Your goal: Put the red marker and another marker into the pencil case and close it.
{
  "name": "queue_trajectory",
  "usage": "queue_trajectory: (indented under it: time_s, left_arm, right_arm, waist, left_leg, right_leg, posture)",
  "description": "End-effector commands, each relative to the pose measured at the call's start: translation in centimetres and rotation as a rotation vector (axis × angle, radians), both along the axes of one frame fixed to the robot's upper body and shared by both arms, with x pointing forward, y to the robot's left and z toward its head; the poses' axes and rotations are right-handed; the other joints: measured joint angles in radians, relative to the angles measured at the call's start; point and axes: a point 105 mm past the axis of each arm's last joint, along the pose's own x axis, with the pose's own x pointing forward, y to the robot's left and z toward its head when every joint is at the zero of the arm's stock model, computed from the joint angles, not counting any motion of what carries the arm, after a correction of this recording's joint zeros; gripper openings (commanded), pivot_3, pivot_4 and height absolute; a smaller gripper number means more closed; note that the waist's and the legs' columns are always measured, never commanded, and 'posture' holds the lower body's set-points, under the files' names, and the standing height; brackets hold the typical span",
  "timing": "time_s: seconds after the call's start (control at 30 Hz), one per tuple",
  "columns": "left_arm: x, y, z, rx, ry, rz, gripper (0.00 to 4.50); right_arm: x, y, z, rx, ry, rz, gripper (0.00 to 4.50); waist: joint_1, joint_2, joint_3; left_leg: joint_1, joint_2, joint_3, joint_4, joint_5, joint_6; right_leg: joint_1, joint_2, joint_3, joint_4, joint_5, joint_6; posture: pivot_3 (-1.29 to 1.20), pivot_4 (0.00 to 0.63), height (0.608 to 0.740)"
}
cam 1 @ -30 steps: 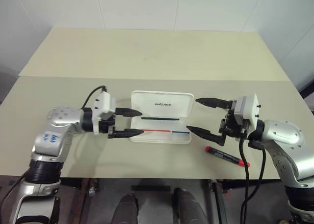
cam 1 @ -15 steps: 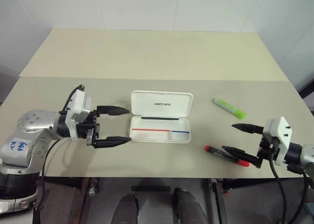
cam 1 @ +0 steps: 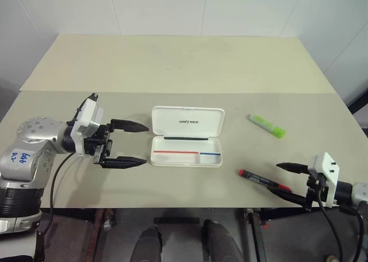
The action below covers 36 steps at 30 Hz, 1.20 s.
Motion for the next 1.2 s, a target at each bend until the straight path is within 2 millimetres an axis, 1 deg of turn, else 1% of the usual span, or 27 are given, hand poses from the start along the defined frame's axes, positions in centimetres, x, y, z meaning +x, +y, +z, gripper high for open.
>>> queue_trajectory:
  time_s: [0.03, 0.23, 0.27, 0.3, 0.33, 0.43, 0.6, 0.63, 0.8, 0.9, 1.0, 1.07, 1.13, 1.2]
  left_arm:
    - [-0.3, 0.5, 0.6, 0.029, -0.031, -0.017, 4.48]
    - [-0.1, 1.1, 0.6, 0.050, -0.036, -0.023, 4.48]
    - [0.0, 1.1, 0.7, 0.049, -0.037, -0.023, 4.50]
    - [0.1, 1.1, 0.7, 0.048, -0.044, -0.024, 4.50]
    - [0.2, 1.1, 0.8, 0.047, -0.049, -0.024, 4.50]
    - [0.4, 1.0, 0.9, 0.047, -0.056, -0.029, 4.50]
    - [0.6, 0.9, 1.1, 0.043, -0.068, -0.029, 4.50]
    - [0.7, 0.9, 1.1, 0.041, -0.070, -0.028, 4.50]
    - [0.9, 0.9, 1.0, 0.037, -0.077, -0.025, 4.50]
    - [1.2, 1.2, 0.9, 0.037, -0.098, -0.007, 4.50]
    - [1.5, 1.8, 0.7, 0.045, -0.125, 0.017, 4.50]
    - [1.6, 2.3, 0.4, 0.056, -0.138, 0.028, 4.50]
    - [1.7, 2.6, 0.2, 0.055, -0.149, 0.043, 4.50]
    - [1.8, 2.7, 0.1, 0.052, -0.153, 0.055, 4.50]
  right_arm:
    - [-0.2, 0.1, -0.5, 0.001, 0.000, 0.016, 4.50]
    - [-0.3, 0.2, -2.4, -0.010, 0.022, 0.031, 4.50]
    - [-0.3, 0.3, -2.5, -0.011, 0.017, 0.034, 4.09]
    - [-0.2, 0.3, -2.7, -0.009, 0.012, 0.035, 3.84]
    - [-0.1, 0.4, -2.9, -0.009, 0.008, 0.035, 3.50]
    - [0.1, 0.5, -3.0, -0.006, -0.014, 0.037, 2.40]
    - [0.6, 0.6, -2.9, -0.010, -0.057, 0.045, 0.70]
    - [0.6, 0.6, -2.9, -0.011, -0.064, 0.044, 0.60]
    - [1.1, 0.9, -2.3, -0.021, -0.103, 0.059, 0.60]
    - [1.8, 1.5, -0.7, -0.045, -0.166, 0.093, 0.60]
    - [3.1, 2.1, 2.2, -0.076, -0.255, 0.151, 0.60]
    - [4.2, 3.3, 4.6, -0.098, -0.326, 0.222, 0.60]
    - [5.0, 5.4, 6.7, -0.102, -0.386, 0.311, 0.60]
    - [5.5, 8.0, 8.1, -0.086, -0.424, 0.394, 0.60]
  waist:
    - [0.000, 0.000, 0.000]
    - [0.000, -0.001, 0.000]
    - [0.000, -0.001, -0.001]
    - [0.000, -0.001, -0.001]
    - [-0.001, -0.002, -0.001]
    - [-0.003, -0.002, -0.001]
    - [-0.008, -0.002, -0.001]
    - [-0.009, -0.002, -0.001]
    - [-0.019, -0.002, -0.001]
    - [-0.023, -0.002, -0.001]
    - [-0.025, 0.000, 0.000]
    - [-0.025, 0.000, 0.000]
    - [-0.027, 0.001, 0.000]
    - [-0.025, 0.000, 0.000]
  left_leg:
    - [0.000, 0.000, 0.000, 0.000, 0.000, 0.000]
    - [0.000, 0.000, 0.000, 0.001, 0.000, 0.000]
    - [0.000, 0.000, 0.000, 0.001, 0.000, 0.000]
    - [0.000, 0.000, 0.000, 0.001, 0.000, 0.000]
    - [0.001, 0.000, 0.000, 0.001, 0.000, 0.000]
    - [0.001, 0.000, 0.000, 0.001, 0.000, 0.000]
    - [0.002, 0.000, 0.000, 0.000, 0.000, 0.000]
    - [0.002, 0.000, 0.000, 0.000, 0.000, 0.000]
    - [0.002, 0.000, 0.000, 0.001, 0.000, 0.000]
    - [0.002, 0.000, 0.000, 0.001, 0.000, 0.000]
    - [0.002, 0.000, 0.000, 0.001, 0.001, 0.000]
    - [0.002, 0.000, 0.001, 0.002, 0.001, 0.000]
    - [0.002, 0.000, 0.001, 0.002, 0.001, 0.000]
    - [0.002, 0.001, 0.001, 0.001, 0.002, 0.000]
  right_leg:
    - [0.000, 0.000, 0.000, 0.000, 0.000, 0.000]
    - [0.000, 0.000, 0.000, 0.000, 0.000, 0.000]
    - [0.000, 0.000, 0.000, 0.000, 0.000, 0.000]
    - [0.001, 0.000, 0.000, 0.000, 0.000, 0.000]
    - [0.001, 0.000, 0.000, 0.000, 0.000, 0.000]
    - [0.001, 0.000, 0.000, 0.001, 0.000, 0.000]
    - [0.001, 0.000, 0.000, 0.001, 0.000, 0.000]
    - [0.001, 0.000, 0.000, 0.002, 0.000, 0.000]
    - [0.001, 0.000, 0.000, 0.002, 0.001, 0.001]
    - [0.001, 0.000, 0.000, 0.002, 0.001, 0.001]
    - [0.001, 0.000, 0.000, 0.003, 0.001, 0.001]
    - [0.001, 0.000, 0.001, 0.003, 0.002, 0.001]
    - [0.001, 0.000, 0.002, 0.003, 0.002, 0.001]
    - [0.000, 0.001, 0.001, 0.004, 0.003, 0.002]
  posture:
    - [0.00, 0.150, 0.740]
    - [0.00, 0.150, 0.740]
    - [0.00, 0.150, 0.740]
    - [0.00, 0.150, 0.740]
    - [0.00, 0.150, 0.740]
    - [0.00, 0.150, 0.740]
    - [0.00, 0.150, 0.740]
    - [0.00, 0.150, 0.740]
    - [0.00, 0.150, 0.740]
    - [0.00, 0.150, 0.740]
    - [0.00, 0.150, 0.740]
    - [0.00, 0.150, 0.740]
    - [0.00, 0.150, 0.740]
    - [0.00, 0.150, 0.740]
